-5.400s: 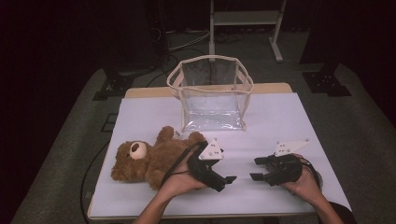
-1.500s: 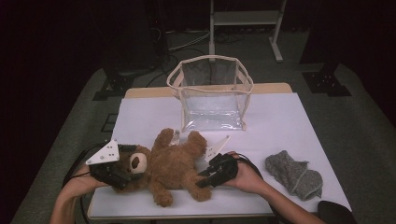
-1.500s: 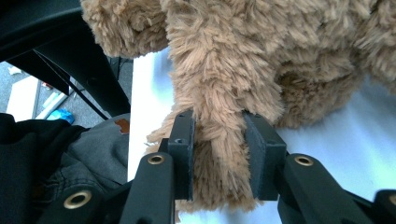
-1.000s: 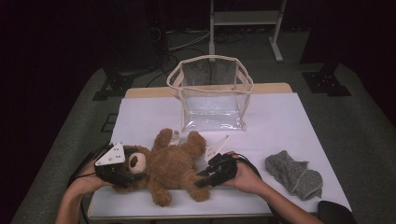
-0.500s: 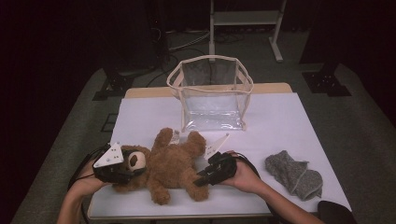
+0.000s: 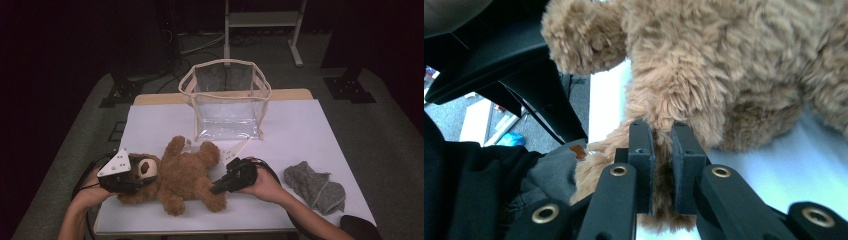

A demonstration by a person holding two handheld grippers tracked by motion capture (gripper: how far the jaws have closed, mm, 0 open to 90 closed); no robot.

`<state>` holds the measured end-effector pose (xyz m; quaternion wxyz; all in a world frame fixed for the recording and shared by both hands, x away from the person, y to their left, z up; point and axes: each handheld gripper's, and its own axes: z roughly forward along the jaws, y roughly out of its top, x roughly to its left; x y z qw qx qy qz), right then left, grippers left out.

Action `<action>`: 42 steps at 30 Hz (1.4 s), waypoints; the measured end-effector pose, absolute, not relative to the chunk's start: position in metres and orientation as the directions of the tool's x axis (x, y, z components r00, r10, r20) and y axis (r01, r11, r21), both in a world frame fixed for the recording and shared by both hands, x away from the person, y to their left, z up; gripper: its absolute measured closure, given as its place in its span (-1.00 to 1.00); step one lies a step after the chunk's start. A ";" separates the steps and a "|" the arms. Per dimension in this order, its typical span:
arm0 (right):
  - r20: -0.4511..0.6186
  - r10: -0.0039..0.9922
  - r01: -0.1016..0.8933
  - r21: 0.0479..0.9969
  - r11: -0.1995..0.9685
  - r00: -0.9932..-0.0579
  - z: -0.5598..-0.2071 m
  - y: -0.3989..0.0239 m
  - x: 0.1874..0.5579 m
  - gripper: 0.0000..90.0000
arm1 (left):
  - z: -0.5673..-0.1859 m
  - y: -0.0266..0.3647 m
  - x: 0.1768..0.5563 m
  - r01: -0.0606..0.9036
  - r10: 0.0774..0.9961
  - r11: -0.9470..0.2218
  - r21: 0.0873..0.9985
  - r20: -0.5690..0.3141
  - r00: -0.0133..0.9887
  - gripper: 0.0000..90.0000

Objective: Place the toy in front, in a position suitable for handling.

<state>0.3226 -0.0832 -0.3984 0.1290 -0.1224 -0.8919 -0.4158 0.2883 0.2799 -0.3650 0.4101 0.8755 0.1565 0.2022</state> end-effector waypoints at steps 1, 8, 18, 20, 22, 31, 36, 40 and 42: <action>0.326 0.108 0.320 0.714 0.622 -0.939 -0.396 -0.085 0.323 0.81 | -0.364 0.279 0.288 0.106 0.438 -0.614 0.782 0.226 0.870 -0.24; 0.312 0.099 0.302 0.713 0.633 -0.945 -0.387 -0.085 0.319 0.84 | -0.358 0.275 0.287 0.085 0.425 -0.620 0.780 0.243 0.872 -0.23; 0.325 0.100 0.312 0.711 0.630 -0.940 -0.394 -0.085 0.320 0.87 | -0.363 0.278 0.286 0.102 0.437 -0.611 0.785 0.227 0.870 -0.23; 0.327 0.098 0.314 0.712 0.628 -0.940 -0.394 -0.084 0.321 0.87 | -0.364 0.279 0.286 0.102 0.439 -0.608 0.788 0.226 0.870 -0.23; 0.329 0.097 0.314 0.712 0.628 -0.939 -0.393 -0.084 0.320 0.88 | -0.363 0.279 0.286 0.099 0.437 -0.606 0.789 0.227 0.870 -0.23; 0.324 0.095 0.310 0.718 0.623 -0.941 -0.381 -0.089 0.322 0.88 | -0.352 0.278 0.286 0.077 0.432 -0.582 0.809 0.227 0.873 -0.21; 0.308 0.091 0.296 0.723 0.624 -0.947 -0.374 -0.092 0.321 0.89 | -0.345 0.274 0.286 0.057 0.421 -0.588 0.807 0.245 0.873 -0.21; 0.302 0.095 0.293 0.722 0.627 -0.949 -0.370 -0.096 0.320 0.89 | -0.342 0.269 0.287 0.043 0.409 -0.591 0.806 0.253 0.877 -0.20; 0.299 0.095 0.291 0.722 0.628 -0.949 -0.367 -0.098 0.319 0.89 | -0.339 0.268 0.287 0.041 0.404 -0.587 0.809 0.248 0.880 -0.20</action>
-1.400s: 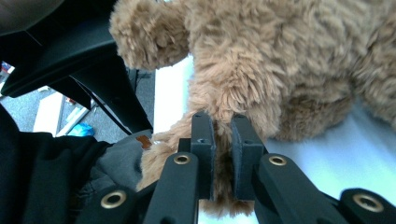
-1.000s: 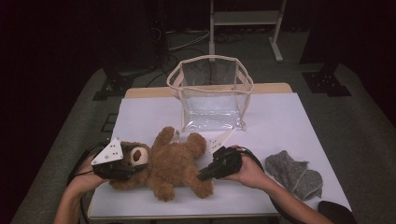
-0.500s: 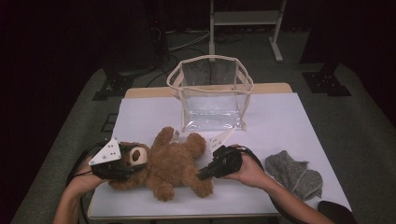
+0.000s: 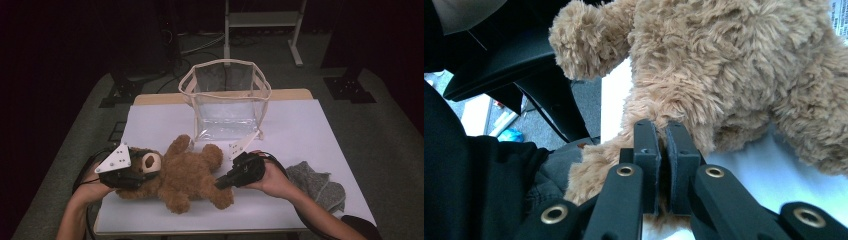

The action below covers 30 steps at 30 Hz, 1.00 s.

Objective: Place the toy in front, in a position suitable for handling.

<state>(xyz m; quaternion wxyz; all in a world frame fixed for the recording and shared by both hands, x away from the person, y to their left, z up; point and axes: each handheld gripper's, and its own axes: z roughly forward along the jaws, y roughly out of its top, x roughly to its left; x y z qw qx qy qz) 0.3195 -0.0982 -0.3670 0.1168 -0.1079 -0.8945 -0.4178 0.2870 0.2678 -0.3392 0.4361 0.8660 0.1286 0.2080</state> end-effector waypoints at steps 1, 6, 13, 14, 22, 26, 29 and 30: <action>0.298 0.096 0.289 0.722 0.628 -0.950 -0.365 -0.100 0.319 0.89 | -0.338 0.267 0.287 0.040 0.404 -0.581 0.813 0.245 0.881 -0.20; 0.276 0.096 0.273 0.723 0.635 -0.956 -0.355 -0.108 0.316 0.89 | -0.335 0.259 0.289 0.020 0.387 -0.576 0.817 0.251 0.887 -0.20; 0.249 0.125 0.269 0.717 0.643 -0.961 -0.341 -0.129 0.307 0.89 | -0.329 0.237 0.293 -0.030 0.344 -0.569 0.822 0.270 0.899 -0.20; 0.242 0.130 0.268 0.716 0.644 -0.961 -0.339 -0.133 0.306 0.89 | -0.328 0.232 0.294 -0.037 0.338 -0.566 0.823 0.273 0.901 -0.20; 0.204 0.192 0.280 0.708 0.648 -0.960 -0.330 -0.175 0.294 0.89 | -0.321 0.186 0.305 -0.104 0.267 -0.560 0.822 0.298 0.917 -0.20; 0.194 0.241 0.306 0.704 0.641 -0.951 -0.325 -0.202 0.287 0.89 | -0.322 0.164 0.310 -0.124 0.237 -0.558 0.821 0.300 0.924 -0.20; 0.183 0.273 0.321 0.701 0.637 -0.944 -0.323 -0.220 0.281 0.89 | -0.326 0.140 0.315 -0.142 0.199 -0.561 0.816 0.299 0.933 -0.20; 0.183 0.281 0.326 0.698 0.637 -0.942 -0.323 -0.223 0.280 0.90 | -0.328 0.133 0.316 -0.141 0.192 -0.561 0.816 0.294 0.936 -0.20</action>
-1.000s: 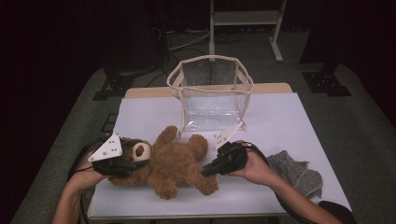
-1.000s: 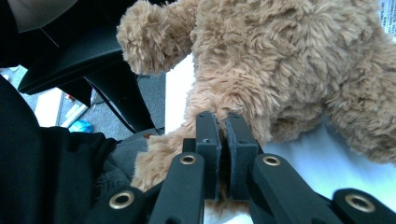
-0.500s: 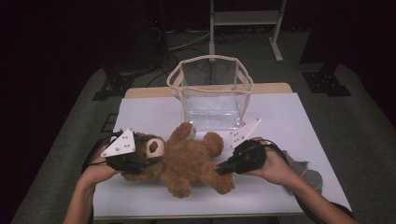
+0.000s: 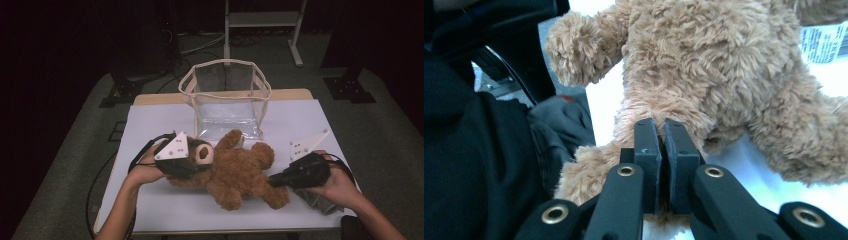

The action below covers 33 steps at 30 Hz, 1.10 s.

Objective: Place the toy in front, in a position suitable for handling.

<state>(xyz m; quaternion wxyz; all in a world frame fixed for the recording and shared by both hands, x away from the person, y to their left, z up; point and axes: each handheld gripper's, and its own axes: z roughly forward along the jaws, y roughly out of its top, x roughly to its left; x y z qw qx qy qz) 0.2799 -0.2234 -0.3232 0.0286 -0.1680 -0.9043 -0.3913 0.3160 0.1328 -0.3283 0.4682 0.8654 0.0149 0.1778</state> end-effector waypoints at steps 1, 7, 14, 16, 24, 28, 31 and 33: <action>0.180 0.287 0.329 0.695 0.640 -0.941 -0.325 -0.229 0.278 0.90 | -0.330 0.129 0.317 -0.140 0.187 -0.559 0.817 0.289 0.939 -0.20; 0.210 0.330 0.382 0.668 0.639 -0.920 -0.349 -0.247 0.276 0.90 | -0.358 0.109 0.322 -0.098 0.177 -0.572 0.814 0.239 0.955 -0.21; 0.249 0.342 0.415 0.679 0.605 -0.906 -0.375 -0.255 0.275 0.77 | -0.373 0.120 0.316 -0.031 0.211 -0.587 0.809 0.190 0.959 -0.24; 0.252 0.337 0.412 0.689 0.596 -0.907 -0.378 -0.254 0.275 0.57 | -0.377 0.124 0.314 -0.014 0.224 -0.594 0.804 0.182 0.957 -0.25; 0.193 0.429 0.428 0.707 0.563 -0.883 -0.382 -0.285 0.278 -0.01 | -0.388 0.135 0.310 0.007 0.236 -0.583 0.812 0.161 0.958 -0.26; 0.153 0.522 0.465 0.700 0.542 -0.839 -0.393 -0.310 0.288 -0.11 | -0.389 0.134 0.307 -0.002 0.222 -0.587 0.809 0.163 0.961 -0.30; 0.158 0.568 0.501 0.691 0.520 -0.807 -0.405 -0.323 0.297 -0.16 | -0.390 0.135 0.306 0.008 0.222 -0.584 0.811 0.150 0.963 -0.35; 0.148 0.588 0.511 0.685 0.519 -0.795 -0.412 -0.327 0.302 -0.16 | -0.390 0.135 0.305 0.006 0.218 -0.586 0.810 0.150 0.964 -0.37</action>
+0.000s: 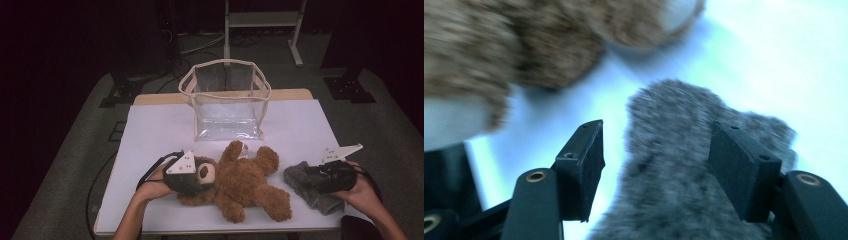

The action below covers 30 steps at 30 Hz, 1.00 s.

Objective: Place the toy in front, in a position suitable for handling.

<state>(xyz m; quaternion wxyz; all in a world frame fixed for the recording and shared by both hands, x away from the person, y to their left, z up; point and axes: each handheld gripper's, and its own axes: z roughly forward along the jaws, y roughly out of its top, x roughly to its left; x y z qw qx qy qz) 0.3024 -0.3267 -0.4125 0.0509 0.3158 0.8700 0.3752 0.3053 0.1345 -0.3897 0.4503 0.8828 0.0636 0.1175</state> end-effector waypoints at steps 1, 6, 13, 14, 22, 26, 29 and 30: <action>0.155 0.592 0.517 0.686 0.511 -0.791 -0.416 -0.328 0.305 -0.16 | -0.390 0.134 0.305 0.006 0.218 -0.587 0.810 0.150 0.964 -0.38; 0.118 0.605 0.513 0.670 0.537 -0.788 -0.428 -0.324 0.313 -0.15 | -0.392 0.132 0.304 0.000 0.209 -0.598 0.802 0.155 0.966 -0.48; 0.040 0.620 0.497 0.640 0.586 -0.783 -0.444 -0.316 0.312 0.38 | -0.394 0.131 0.303 0.007 0.206 -0.608 0.794 0.149 0.967 -0.61; 0.052 0.634 0.515 0.635 0.576 -0.772 -0.443 -0.316 0.313 0.51 | -0.394 0.130 0.303 0.010 0.208 -0.608 0.794 0.147 0.967 -0.63; 0.190 0.579 0.537 0.667 0.516 -0.793 -0.413 -0.316 0.317 0.69 | -0.395 0.128 0.303 0.014 0.205 -0.622 0.783 0.145 0.968 -0.73; 0.193 0.483 0.457 0.723 0.519 -0.854 -0.374 -0.291 0.313 0.69 | -0.394 0.127 0.304 0.019 0.209 -0.630 0.777 0.147 0.967 -0.73; 0.159 0.400 0.375 0.748 0.548 -0.903 -0.351 -0.262 0.311 0.69 | -0.394 0.126 0.303 0.021 0.217 -0.633 0.774 0.151 0.964 -0.72; 0.147 0.374 0.349 0.752 0.559 -0.916 -0.345 -0.251 0.310 0.69 | -0.394 0.125 0.303 0.024 0.221 -0.632 0.775 0.150 0.964 -0.72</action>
